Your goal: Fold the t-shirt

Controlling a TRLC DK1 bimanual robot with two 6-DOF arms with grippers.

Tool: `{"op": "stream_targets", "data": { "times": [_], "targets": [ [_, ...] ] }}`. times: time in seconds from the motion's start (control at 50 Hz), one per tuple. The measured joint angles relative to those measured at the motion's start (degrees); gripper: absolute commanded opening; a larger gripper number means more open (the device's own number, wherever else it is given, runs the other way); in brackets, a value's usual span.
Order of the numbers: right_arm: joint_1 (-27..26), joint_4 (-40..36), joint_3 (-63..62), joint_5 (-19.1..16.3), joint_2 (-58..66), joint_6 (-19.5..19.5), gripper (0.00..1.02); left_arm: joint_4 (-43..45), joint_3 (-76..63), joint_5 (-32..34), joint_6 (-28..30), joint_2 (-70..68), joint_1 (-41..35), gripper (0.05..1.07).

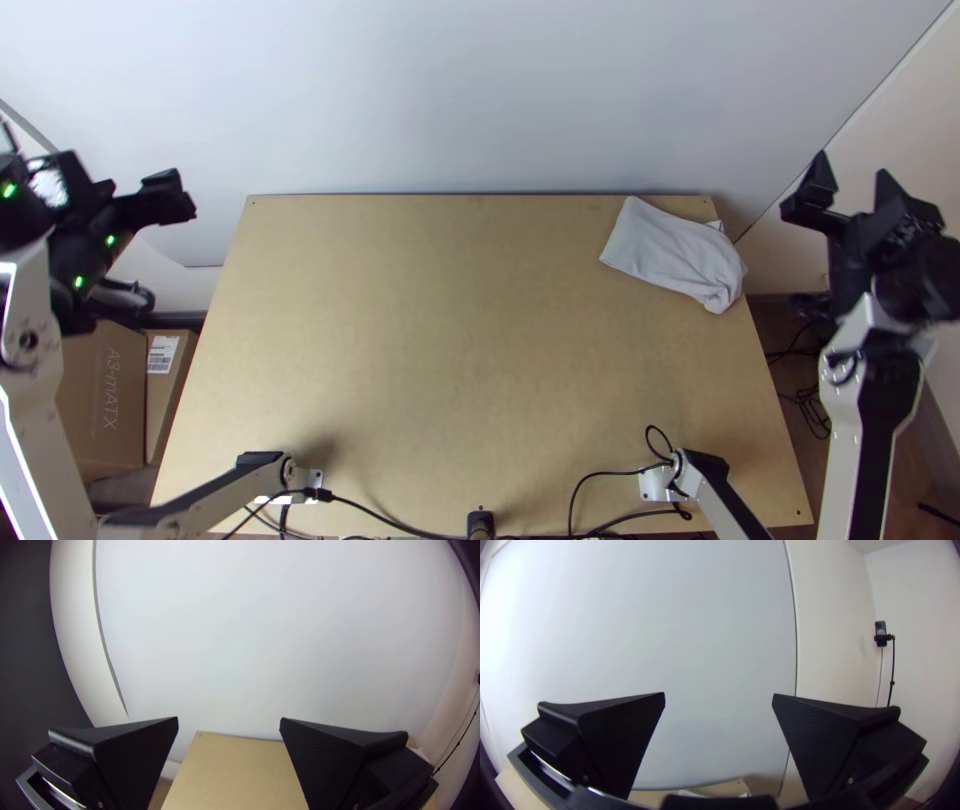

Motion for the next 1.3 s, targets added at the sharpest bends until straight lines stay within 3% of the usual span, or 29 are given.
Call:
{"op": "stream_targets", "data": {
  "times": [0.3,0.62,0.76,0.94,1.14,1.3],
  "targets": [
    [4.81,0.55,0.44,0.0,-22.23,-0.09,0.99,21.81,-28.48,2.4,3.06,-28.61,-0.39,1.03],
    [5.42,8.81,-19.56,0.04,-46.1,-0.07,0.99,42.27,-67.71,1.99,5.4,-65.09,-0.22,1.03],
    [5.01,17.11,-33.57,0.7,-52.13,-0.13,0.99,49.22,-79.54,-4.2,6.67,-65.81,-0.02,1.03],
    [4.39,28.79,-52.04,1.11,-52.39,-0.31,0.99,60.13,-95.97,-5.38,7.32,-65.81,-0.04,1.03],
    [4.39,30.36,-69.83,1.11,-52.39,-0.35,0.99,69.59,-110.68,-1.81,9.09,-65.88,-0.52,1.03],
    [4.17,25.92,-73.59,1.11,-52.41,-0.28,0.99,63.89,-111.73,-0.79,9.46,-65.94,-0.55,1.03]
  ]
}}
